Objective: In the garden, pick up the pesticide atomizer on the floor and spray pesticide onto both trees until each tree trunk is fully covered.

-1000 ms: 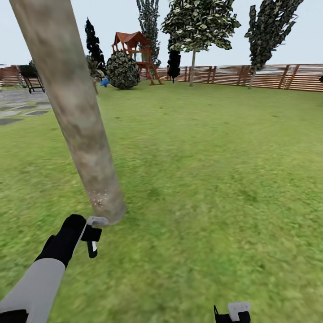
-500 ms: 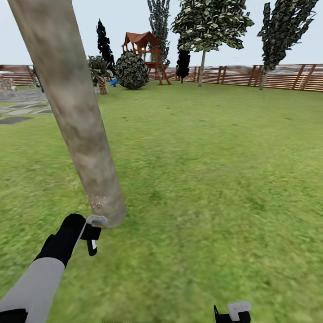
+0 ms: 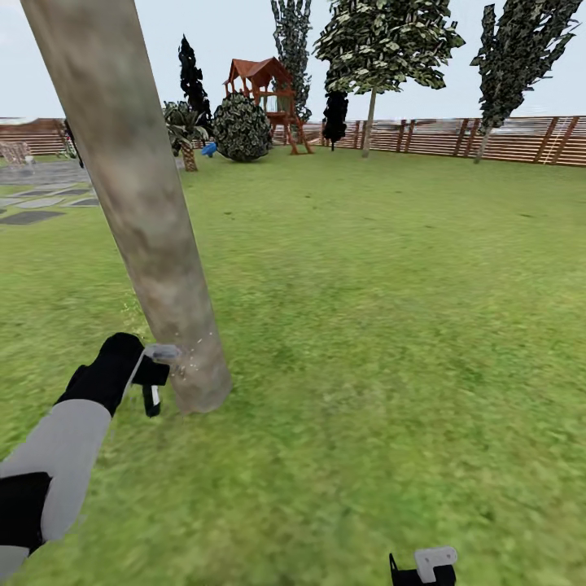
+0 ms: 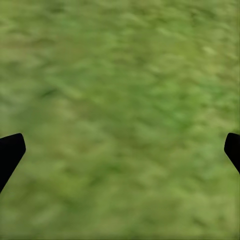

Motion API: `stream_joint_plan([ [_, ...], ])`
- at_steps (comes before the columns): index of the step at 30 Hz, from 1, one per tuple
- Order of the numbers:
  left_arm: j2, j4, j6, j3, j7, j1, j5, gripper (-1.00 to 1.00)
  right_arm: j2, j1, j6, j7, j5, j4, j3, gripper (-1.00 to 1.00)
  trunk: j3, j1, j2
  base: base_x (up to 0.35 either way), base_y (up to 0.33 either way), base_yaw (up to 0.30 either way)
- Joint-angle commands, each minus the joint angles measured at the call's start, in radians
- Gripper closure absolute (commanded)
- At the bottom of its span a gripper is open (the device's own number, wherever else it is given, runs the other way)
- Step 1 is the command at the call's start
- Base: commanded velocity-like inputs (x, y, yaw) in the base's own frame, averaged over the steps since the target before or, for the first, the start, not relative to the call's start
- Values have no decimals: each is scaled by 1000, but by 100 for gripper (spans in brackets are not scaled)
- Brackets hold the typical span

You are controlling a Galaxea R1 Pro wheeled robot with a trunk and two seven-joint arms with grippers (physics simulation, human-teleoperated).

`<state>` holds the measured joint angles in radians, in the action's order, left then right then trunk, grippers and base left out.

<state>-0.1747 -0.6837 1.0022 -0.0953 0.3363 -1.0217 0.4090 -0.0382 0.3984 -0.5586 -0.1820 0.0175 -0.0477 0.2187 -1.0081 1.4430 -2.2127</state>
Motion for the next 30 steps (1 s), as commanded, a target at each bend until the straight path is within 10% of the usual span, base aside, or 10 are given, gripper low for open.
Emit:
stream_joint_plan([
  [1,-20,2,5,-3,12,0,-4,100,0,0,-1,-7,1,1,8,-100,-1,0,0,0,0,0],
  [8,-22,4,6,-2,15,-3,0,100,0,0,-1,-7,1,2,8,-100,-1,0,0,0,0,0],
  [9,-77,4,3,-1,17,4,0,100,0,0,-1,-7,1,1,8,-100,-1,0,0,0,0,0],
  [11,-100,4,1,1,18,6,0,100,0,0,-1,-7,1,1,8,-100,-1,0,0,0,0,0],
  [13,-99,4,2,-1,18,6,0,100,0,0,-1,-7,1,1,8,-100,-1,0,0,0,0,0],
  [18,5,-4,6,13,18,-4,2,100,0,0,-1,-7,1,1,8,-100,-1,0,0,0,0,0],
  [25,-73,2,2,15,18,8,2,100,0,0,-1,-7,2,0,8,-100,-1,0,0,0,0,81],
  [30,-70,4,2,12,18,12,0,100,0,0,-1,-7,2,0,8,-100,-1,0,0,81,-54,96],
])
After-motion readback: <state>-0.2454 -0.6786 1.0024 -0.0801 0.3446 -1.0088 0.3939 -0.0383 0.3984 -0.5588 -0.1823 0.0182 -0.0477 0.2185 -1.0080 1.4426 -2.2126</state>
